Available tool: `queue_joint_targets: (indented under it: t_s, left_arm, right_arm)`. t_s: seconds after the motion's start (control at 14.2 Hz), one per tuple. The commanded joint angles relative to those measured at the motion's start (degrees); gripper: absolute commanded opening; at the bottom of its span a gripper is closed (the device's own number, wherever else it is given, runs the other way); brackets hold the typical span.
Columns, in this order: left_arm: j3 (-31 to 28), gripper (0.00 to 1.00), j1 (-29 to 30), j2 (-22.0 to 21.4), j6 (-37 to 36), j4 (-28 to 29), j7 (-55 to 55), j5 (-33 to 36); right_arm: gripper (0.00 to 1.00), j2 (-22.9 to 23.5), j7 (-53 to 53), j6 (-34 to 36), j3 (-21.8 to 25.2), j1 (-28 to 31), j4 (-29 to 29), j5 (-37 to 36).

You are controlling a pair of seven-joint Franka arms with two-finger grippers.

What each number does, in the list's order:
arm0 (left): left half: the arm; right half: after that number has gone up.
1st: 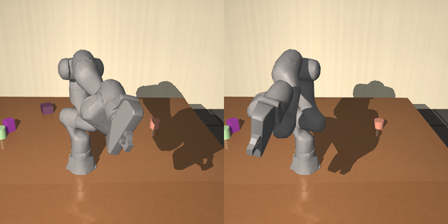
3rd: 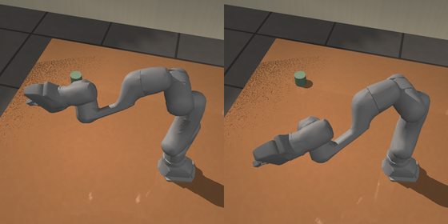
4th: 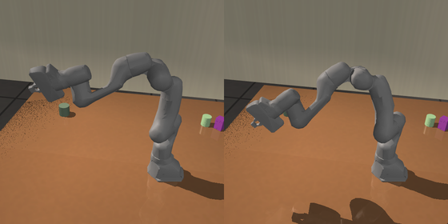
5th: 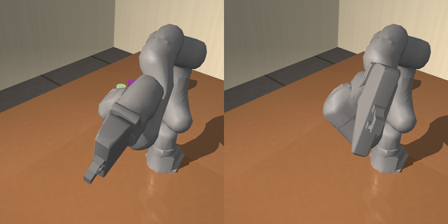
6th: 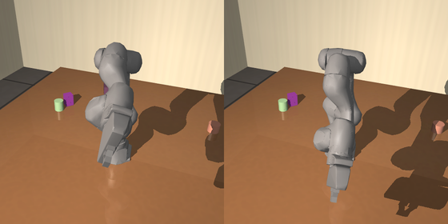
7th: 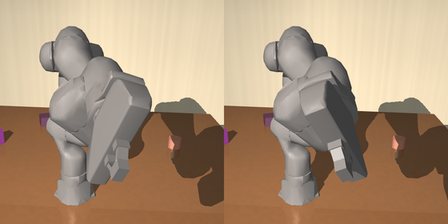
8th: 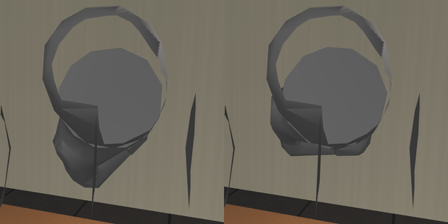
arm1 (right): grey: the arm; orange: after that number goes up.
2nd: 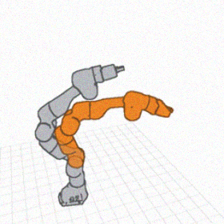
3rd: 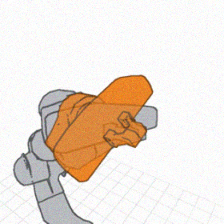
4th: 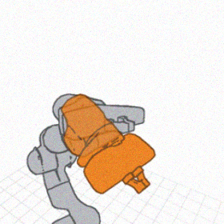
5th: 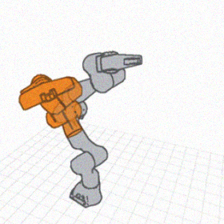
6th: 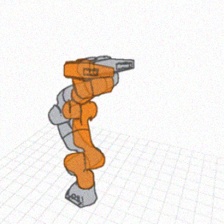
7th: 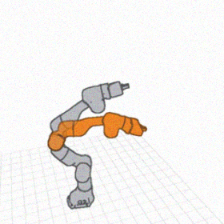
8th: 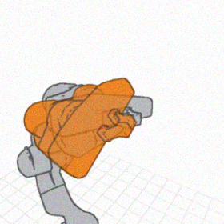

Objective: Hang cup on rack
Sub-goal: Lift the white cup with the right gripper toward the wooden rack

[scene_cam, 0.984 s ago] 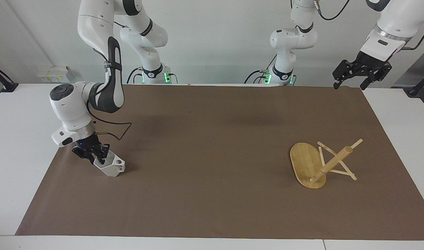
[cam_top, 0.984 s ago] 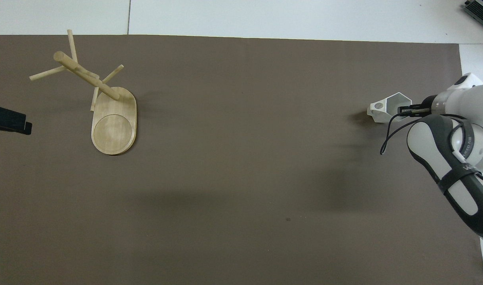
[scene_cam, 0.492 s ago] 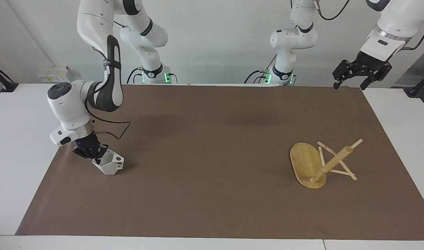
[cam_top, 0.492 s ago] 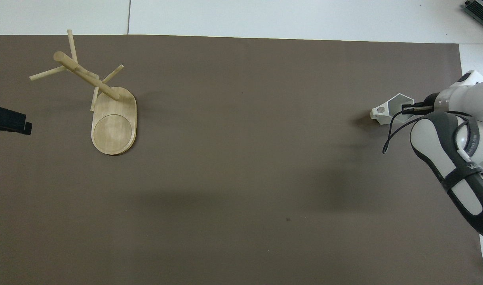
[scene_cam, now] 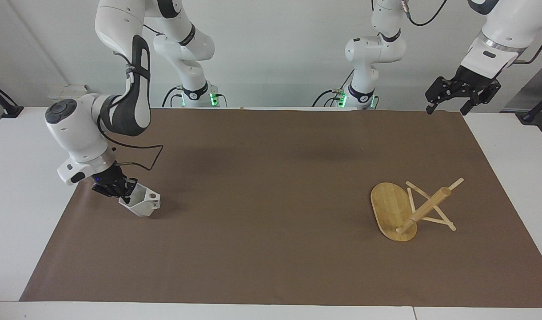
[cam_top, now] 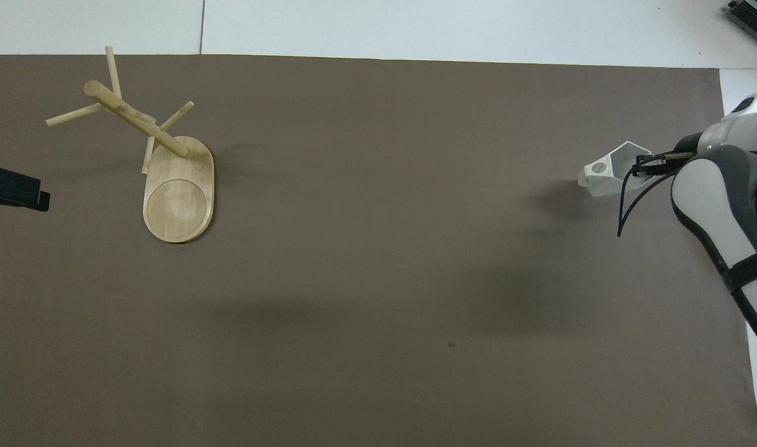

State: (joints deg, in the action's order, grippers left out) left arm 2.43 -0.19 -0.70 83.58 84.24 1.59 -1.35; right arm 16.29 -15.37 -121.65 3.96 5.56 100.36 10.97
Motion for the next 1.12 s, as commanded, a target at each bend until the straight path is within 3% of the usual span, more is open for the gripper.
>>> queue_joint_targets:
  t_s: [0.0, 0.28, 0.56, 0.84, 1.05]
  left_arm:
    - [0.30, 1.00, 0.89, -1.32, -0.26, 1.45, 0.52, -0.40]
    - [0.30, 1.00, 0.89, -1.32, -0.26, 1.45, 0.52, -0.40]
    - [0.30, 1.00, 0.89, -1.32, -0.26, 1.45, 0.52, -0.40]
    - [0.30, 1.00, 0.89, -1.32, -0.34, 1.45, 0.17, -0.40]
    - [0.56, 1.00, -0.16, -1.50, -1.13, 1.54, -1.49, -0.49]
  right_arm:
    - [0.00, -1.52, -3.52, 9.12, -0.53, 0.42, -3.59, 10.17]
    - [0.00, -2.31, -9.67, 13.36, -0.96, -0.28, -3.50, 28.98]
    - [0.00, -2.84, -13.72, 12.40, -6.58, -0.46, -3.06, 42.52]
    - [0.00, -3.10, -12.85, 12.14, -12.12, -0.73, -2.63, 54.40]
    - [0.00, -3.19, -11.19, 9.51, -15.19, -1.96, -2.19, 58.72]
